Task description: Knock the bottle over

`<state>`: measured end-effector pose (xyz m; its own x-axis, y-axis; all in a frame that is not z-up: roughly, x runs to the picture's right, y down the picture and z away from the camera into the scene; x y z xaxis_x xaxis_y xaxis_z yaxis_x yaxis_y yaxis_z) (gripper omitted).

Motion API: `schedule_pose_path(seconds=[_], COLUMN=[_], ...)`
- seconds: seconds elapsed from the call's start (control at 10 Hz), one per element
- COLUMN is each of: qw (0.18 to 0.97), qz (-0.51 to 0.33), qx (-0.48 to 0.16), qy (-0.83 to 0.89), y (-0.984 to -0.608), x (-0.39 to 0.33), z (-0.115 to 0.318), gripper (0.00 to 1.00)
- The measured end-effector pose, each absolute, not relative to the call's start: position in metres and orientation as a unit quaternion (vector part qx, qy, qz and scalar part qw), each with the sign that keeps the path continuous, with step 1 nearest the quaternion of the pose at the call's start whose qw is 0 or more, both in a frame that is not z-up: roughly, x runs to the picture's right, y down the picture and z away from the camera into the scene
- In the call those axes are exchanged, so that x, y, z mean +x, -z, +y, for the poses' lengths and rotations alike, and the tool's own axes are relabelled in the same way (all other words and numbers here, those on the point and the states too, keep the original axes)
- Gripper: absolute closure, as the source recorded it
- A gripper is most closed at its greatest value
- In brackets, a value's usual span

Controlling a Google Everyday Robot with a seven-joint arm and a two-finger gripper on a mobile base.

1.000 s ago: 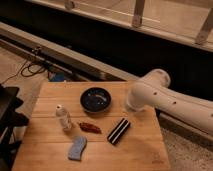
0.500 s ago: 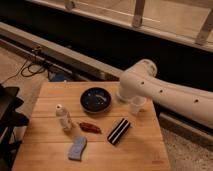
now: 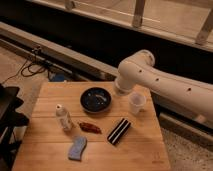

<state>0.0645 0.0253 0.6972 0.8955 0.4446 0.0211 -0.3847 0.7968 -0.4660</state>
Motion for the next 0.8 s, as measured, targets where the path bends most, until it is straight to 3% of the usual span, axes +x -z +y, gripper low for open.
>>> schedule_pose_path(seconds=[0.3,0.8], qw=[0.944,0.921], qz=[-0.089,-0.202], qx=[-0.232,-0.255], qy=[-0.215,-0.212], y=[-0.698,-0.740], x=[0.055,-0.057], z=[0.021,0.054], gripper=[0.89,0.89])
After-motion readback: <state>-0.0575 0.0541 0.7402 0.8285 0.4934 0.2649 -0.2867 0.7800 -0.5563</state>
